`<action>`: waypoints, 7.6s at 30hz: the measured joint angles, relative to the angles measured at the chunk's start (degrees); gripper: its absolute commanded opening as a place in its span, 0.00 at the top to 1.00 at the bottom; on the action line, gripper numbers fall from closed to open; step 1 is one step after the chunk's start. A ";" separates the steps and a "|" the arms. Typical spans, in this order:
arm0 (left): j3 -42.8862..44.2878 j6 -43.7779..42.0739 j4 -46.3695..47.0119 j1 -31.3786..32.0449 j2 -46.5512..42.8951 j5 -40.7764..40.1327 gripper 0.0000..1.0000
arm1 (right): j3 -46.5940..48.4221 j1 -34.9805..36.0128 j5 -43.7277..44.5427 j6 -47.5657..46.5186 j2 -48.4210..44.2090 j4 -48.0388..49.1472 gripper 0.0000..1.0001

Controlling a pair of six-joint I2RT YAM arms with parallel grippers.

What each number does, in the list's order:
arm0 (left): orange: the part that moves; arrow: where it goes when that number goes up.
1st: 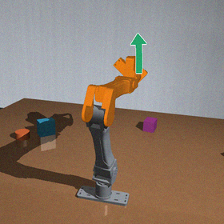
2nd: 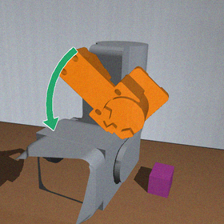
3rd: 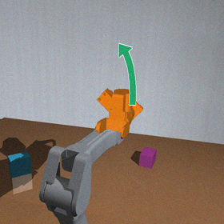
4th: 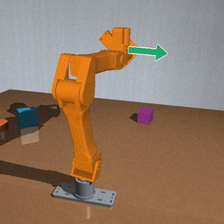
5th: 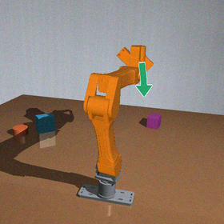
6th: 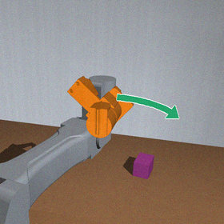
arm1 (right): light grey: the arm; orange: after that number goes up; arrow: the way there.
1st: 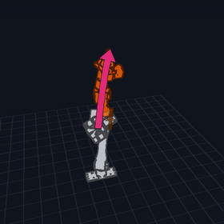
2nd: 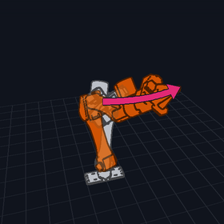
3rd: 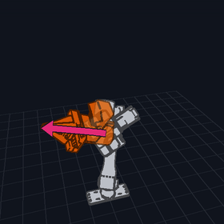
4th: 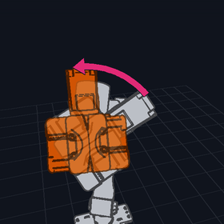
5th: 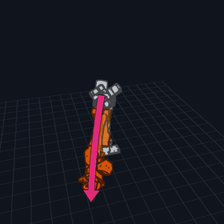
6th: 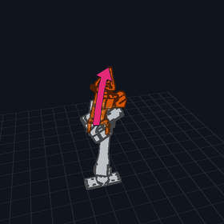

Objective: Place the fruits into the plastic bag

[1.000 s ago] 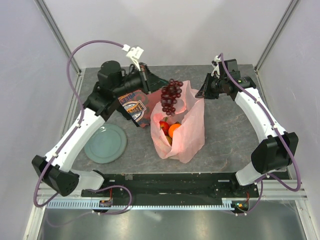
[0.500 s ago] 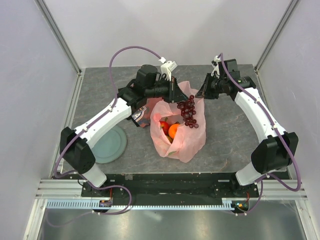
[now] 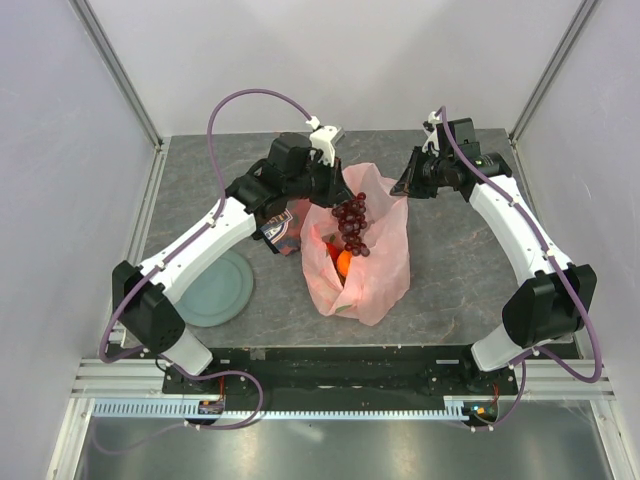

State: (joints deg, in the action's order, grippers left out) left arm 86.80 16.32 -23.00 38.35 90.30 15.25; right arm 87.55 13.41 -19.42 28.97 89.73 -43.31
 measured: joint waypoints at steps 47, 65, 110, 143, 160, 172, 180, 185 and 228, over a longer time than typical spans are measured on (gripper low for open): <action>1.73 -10.64 -6.78 10.93 4.50 -8.28 0.15 | 0.00 0.00 0.02 -0.04 0.00 0.00 0.97; 7.54 -15.74 -7.91 11.23 14.67 -19.04 0.16 | 0.00 0.15 0.02 -0.04 0.00 -0.02 0.96; -5.20 -22.03 -4.57 11.50 13.88 -45.81 0.48 | 12.66 0.26 1.51 -4.63 7.67 0.35 1.00; -16.20 10.29 8.33 -6.56 -3.50 -2.75 0.01 | 13.94 12.37 26.27 -23.76 -6.56 3.02 0.27; -16.22 14.29 13.55 -6.73 3.78 4.83 0.57 | 3.19 35.52 57.35 -17.05 3.28 -9.75 0.26; -15.17 14.10 13.46 -6.73 3.87 5.86 0.91 | -2.71 35.15 64.43 -16.04 10.88 -8.59 0.27; -15.15 14.19 13.29 -7.26 4.57 5.90 0.98 | -6.34 31.91 69.68 -19.98 11.61 -3.98 0.96; -14.88 14.47 13.22 -7.50 4.76 6.45 0.98 | -6.43 25.97 68.24 -20.44 10.25 -2.27 1.00; -13.66 31.52 38.23 -11.58 12.98 25.22 0.15 | -26.40 8.48 51.98 -10.58 -31.39 21.22 0.26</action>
State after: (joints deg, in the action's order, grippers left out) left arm 73.14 47.83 15.22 26.76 103.28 40.47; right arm 61.14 21.89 32.56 18.39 58.35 -22.09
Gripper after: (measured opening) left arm 0.781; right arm 0.653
